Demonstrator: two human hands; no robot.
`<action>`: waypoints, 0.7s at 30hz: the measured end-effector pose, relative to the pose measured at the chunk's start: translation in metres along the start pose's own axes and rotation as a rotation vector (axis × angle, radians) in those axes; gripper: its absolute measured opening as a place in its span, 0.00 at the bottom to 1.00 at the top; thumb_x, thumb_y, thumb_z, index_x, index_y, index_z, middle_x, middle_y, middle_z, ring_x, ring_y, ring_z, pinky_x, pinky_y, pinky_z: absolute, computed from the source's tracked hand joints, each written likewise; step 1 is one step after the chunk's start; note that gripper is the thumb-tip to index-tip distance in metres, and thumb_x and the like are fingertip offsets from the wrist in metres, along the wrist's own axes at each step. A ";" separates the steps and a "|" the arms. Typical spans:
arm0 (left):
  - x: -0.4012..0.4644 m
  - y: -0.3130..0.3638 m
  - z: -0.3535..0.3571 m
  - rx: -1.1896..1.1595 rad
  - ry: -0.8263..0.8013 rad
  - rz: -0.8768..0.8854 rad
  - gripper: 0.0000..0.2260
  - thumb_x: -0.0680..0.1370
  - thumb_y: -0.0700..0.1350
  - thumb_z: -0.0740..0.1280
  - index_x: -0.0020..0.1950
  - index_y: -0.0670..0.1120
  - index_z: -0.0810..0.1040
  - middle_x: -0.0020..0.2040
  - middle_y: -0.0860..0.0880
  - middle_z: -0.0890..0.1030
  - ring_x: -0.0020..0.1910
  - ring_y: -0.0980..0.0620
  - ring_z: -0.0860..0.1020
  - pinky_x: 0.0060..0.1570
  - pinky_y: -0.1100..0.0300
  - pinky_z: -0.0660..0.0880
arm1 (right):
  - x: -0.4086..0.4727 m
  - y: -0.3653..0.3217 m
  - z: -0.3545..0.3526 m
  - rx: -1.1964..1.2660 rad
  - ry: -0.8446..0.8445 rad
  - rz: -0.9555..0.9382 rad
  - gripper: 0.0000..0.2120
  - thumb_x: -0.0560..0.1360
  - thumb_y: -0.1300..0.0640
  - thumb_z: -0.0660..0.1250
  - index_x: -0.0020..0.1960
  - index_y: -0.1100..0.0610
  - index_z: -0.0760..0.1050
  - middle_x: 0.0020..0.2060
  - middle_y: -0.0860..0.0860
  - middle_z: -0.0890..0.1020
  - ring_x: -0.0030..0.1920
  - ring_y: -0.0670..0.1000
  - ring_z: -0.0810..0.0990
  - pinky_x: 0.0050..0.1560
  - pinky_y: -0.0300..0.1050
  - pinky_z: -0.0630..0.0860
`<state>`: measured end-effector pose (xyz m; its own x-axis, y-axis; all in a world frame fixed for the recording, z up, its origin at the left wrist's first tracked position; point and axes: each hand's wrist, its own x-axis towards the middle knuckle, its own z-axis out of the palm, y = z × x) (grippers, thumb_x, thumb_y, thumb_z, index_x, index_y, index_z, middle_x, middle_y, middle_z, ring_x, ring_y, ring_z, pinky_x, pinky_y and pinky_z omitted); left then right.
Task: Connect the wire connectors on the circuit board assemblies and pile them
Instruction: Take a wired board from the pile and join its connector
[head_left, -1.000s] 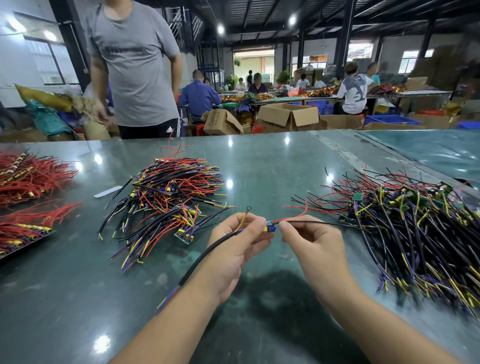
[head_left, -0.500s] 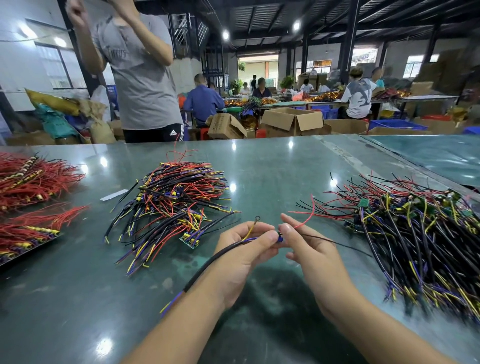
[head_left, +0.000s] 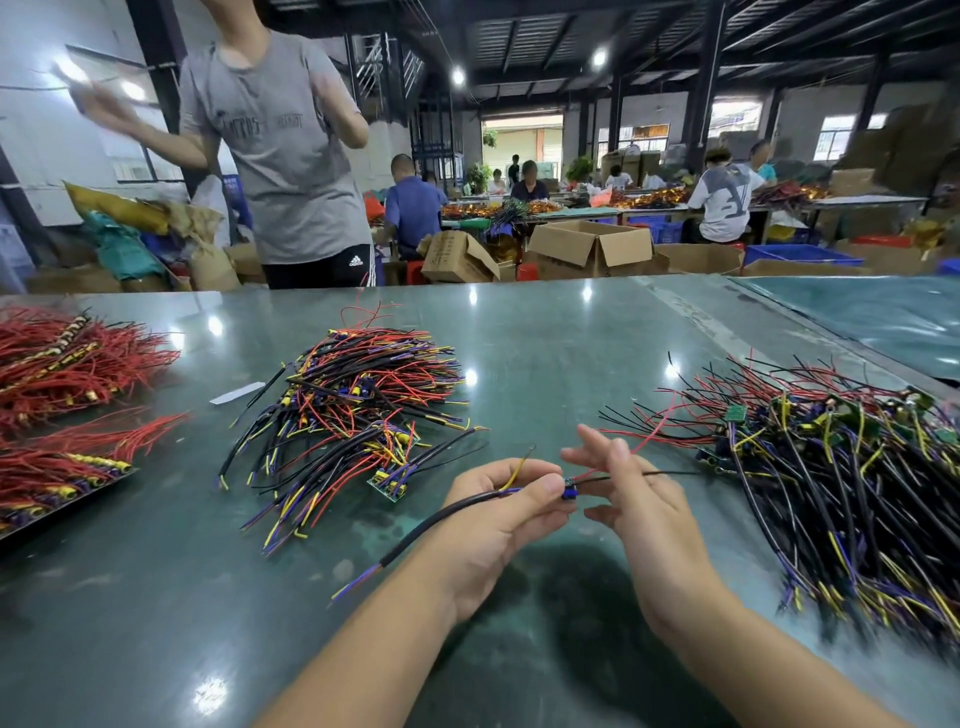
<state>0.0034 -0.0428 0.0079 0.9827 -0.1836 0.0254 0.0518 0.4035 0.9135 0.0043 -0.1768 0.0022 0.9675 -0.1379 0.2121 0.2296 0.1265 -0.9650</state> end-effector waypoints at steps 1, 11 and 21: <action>0.001 0.000 -0.001 0.000 0.009 -0.002 0.06 0.70 0.37 0.70 0.46 0.39 0.78 0.38 0.43 0.83 0.37 0.50 0.83 0.40 0.63 0.79 | 0.002 -0.001 -0.002 0.012 0.026 -0.005 0.15 0.81 0.51 0.54 0.54 0.48 0.80 0.46 0.46 0.85 0.41 0.44 0.80 0.42 0.41 0.73; 0.003 0.003 -0.006 0.012 0.047 -0.013 0.02 0.73 0.34 0.68 0.45 0.39 0.79 0.37 0.42 0.83 0.36 0.50 0.83 0.39 0.63 0.79 | 0.018 0.000 -0.019 -0.073 0.191 -0.164 0.19 0.82 0.52 0.55 0.37 0.56 0.77 0.22 0.44 0.64 0.23 0.43 0.60 0.25 0.35 0.59; 0.002 0.002 -0.004 0.009 0.022 -0.023 0.06 0.70 0.36 0.70 0.46 0.38 0.78 0.38 0.41 0.84 0.36 0.50 0.83 0.39 0.63 0.79 | 0.018 0.002 -0.022 -0.462 0.331 -0.357 0.17 0.82 0.54 0.55 0.37 0.55 0.74 0.29 0.43 0.74 0.32 0.43 0.70 0.38 0.39 0.62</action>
<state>0.0065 -0.0392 0.0084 0.9850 -0.1728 -0.0049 0.0732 0.3916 0.9172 0.0203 -0.2010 0.0005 0.7400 -0.3965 0.5433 0.3895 -0.4058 -0.8268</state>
